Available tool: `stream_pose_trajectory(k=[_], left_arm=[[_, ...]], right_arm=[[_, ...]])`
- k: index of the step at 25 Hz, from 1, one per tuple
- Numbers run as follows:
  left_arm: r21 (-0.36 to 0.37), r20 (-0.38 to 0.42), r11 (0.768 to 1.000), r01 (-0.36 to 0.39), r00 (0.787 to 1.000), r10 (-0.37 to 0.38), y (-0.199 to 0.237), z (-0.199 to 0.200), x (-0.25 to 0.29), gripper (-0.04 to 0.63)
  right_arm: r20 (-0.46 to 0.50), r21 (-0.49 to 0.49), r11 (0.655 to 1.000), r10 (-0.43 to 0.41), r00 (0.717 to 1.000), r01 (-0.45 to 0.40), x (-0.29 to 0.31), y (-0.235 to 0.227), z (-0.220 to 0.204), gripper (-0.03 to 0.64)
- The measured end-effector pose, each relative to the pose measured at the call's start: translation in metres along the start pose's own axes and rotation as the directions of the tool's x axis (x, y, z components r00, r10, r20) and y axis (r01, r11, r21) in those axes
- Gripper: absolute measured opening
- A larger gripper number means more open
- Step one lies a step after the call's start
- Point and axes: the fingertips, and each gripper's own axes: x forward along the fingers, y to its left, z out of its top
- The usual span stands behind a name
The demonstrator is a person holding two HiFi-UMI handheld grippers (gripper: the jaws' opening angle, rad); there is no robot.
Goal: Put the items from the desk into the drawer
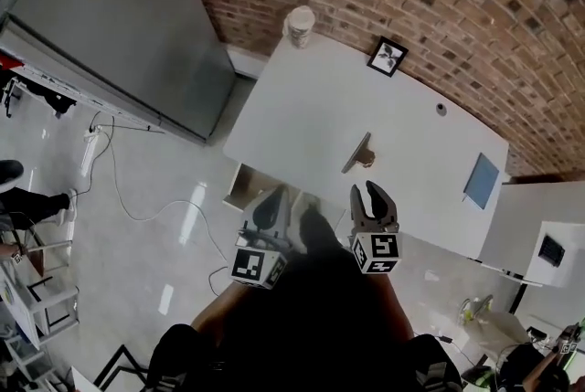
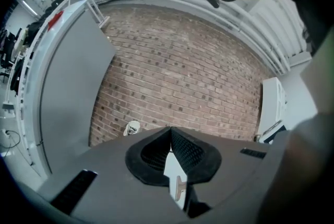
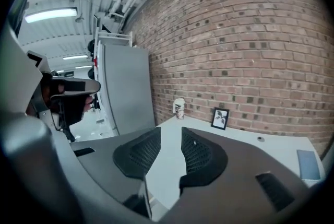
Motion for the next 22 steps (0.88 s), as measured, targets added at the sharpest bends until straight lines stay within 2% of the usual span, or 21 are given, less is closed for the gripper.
stream_pose_trajectory(k=[4,8,15,22], left_arm=[[0.007,-0.033,0.999,0.050,0.998,-0.049,-0.011,-0.005,0.033,0.002],[0.008,-0.062,0.996,0.087,0.994,-0.087,-0.017,-0.012,0.062,0.002],[0.025,-0.103,0.994,0.109,0.989,-0.106,-0.022,-0.019,0.102,0.002],[0.024,-0.140,0.995,0.094,0.986,-0.090,-0.013,-0.028,0.136,0.002]], right_arm=[[-0.043,0.042,0.997,-0.070,0.997,0.071,0.010,-0.039,-0.019,0.110],[-0.094,0.083,0.990,-0.105,0.990,0.113,0.025,-0.068,-0.040,0.110],[-0.201,0.138,0.980,-0.116,0.973,0.145,0.061,-0.104,-0.083,0.110],[-0.341,0.199,0.967,-0.086,0.936,0.161,0.102,-0.127,-0.139,0.110]])
